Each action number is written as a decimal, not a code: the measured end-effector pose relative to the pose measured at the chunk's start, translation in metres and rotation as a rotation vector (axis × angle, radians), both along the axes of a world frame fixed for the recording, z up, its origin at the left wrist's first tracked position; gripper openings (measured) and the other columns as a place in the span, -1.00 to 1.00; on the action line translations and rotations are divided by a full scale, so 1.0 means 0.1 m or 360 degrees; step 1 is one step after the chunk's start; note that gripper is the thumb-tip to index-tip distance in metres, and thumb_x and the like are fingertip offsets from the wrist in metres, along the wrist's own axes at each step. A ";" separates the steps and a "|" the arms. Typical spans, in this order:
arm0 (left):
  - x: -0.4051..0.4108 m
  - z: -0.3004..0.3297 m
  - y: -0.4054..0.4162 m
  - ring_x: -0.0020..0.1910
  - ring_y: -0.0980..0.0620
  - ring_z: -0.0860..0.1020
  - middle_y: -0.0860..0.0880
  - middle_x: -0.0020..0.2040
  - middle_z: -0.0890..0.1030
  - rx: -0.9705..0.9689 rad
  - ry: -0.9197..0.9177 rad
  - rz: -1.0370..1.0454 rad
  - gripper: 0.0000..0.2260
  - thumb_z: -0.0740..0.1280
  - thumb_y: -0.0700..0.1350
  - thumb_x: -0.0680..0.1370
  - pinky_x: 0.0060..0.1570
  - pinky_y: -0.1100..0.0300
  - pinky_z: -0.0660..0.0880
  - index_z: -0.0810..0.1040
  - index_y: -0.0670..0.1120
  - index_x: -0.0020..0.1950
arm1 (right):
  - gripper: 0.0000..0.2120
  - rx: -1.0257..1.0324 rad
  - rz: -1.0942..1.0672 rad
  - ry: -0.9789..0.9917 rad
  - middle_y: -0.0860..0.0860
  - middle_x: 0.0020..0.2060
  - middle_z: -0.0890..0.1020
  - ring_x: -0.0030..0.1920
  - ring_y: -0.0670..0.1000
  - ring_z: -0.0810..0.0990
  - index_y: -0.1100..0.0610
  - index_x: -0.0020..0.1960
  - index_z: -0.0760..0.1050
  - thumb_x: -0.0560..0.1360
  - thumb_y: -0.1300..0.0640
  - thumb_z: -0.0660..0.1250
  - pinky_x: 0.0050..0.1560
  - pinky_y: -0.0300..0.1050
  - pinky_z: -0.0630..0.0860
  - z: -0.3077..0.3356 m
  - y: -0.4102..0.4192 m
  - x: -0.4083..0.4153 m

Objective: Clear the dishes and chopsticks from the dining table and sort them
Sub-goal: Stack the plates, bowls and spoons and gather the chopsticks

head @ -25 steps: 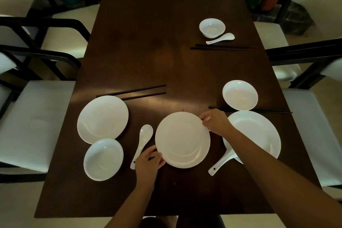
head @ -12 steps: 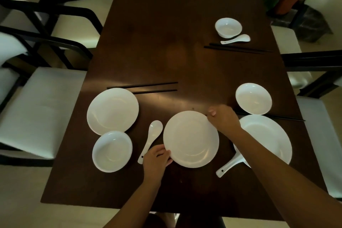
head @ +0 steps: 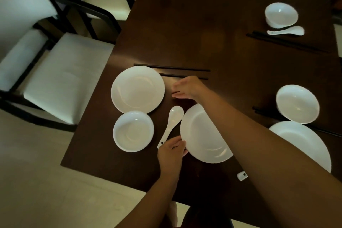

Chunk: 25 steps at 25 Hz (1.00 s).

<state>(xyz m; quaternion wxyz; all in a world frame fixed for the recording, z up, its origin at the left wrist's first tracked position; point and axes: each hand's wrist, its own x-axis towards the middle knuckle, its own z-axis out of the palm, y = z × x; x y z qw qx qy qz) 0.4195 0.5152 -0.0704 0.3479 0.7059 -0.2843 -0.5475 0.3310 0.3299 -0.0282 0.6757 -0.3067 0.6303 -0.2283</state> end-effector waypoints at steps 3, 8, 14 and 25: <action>0.04 0.00 0.01 -0.22 0.26 0.64 0.23 -0.31 0.66 0.0057 0.0052 0.0038 -0.85 0.36 -0.25 0.48 -0.32 0.38 0.56 0.68 -0.03 -0.14 | -0.81 0.0061 0.0066 0.0031 0.21 0.05 0.63 -0.10 0.09 0.67 0.27 0.02 0.54 0.41 0.34 0.39 -0.11 -0.18 0.62 -0.06 -0.08 0.15; 0.05 0.04 -0.01 -0.27 0.24 0.64 0.30 -0.38 0.64 0.0107 0.0093 0.0027 -0.79 0.37 -0.25 0.48 -0.34 0.38 0.55 0.65 0.06 -0.22 | -0.70 -0.0032 0.0164 0.0193 0.20 0.06 0.59 -0.04 0.14 0.64 0.25 0.13 0.46 0.42 0.33 0.39 -0.18 -0.12 0.60 -0.18 -0.13 0.39; 0.09 0.09 0.01 -0.07 0.01 0.65 -0.05 -0.10 0.68 0.0142 0.0324 0.0055 -0.87 0.28 -0.25 0.54 -0.11 0.23 0.61 0.62 -0.16 -0.01 | -0.90 -0.0203 -0.0023 0.0240 0.22 0.05 0.58 0.07 0.17 0.59 0.26 -0.08 0.50 0.47 0.41 0.28 -0.32 -0.18 0.57 -0.08 -0.09 0.12; 0.11 0.26 -0.11 -0.02 -0.02 0.62 -0.07 -0.04 0.65 0.0376 0.0498 0.0044 -0.76 0.19 0.03 0.59 -0.23 0.21 0.57 0.57 -0.09 -0.03 | -0.82 -0.0189 -0.0343 0.0241 0.06 -0.08 0.64 -0.09 0.00 0.64 0.22 0.07 0.52 0.48 0.32 0.31 -0.32 -0.28 0.61 0.34 1.02 -1.52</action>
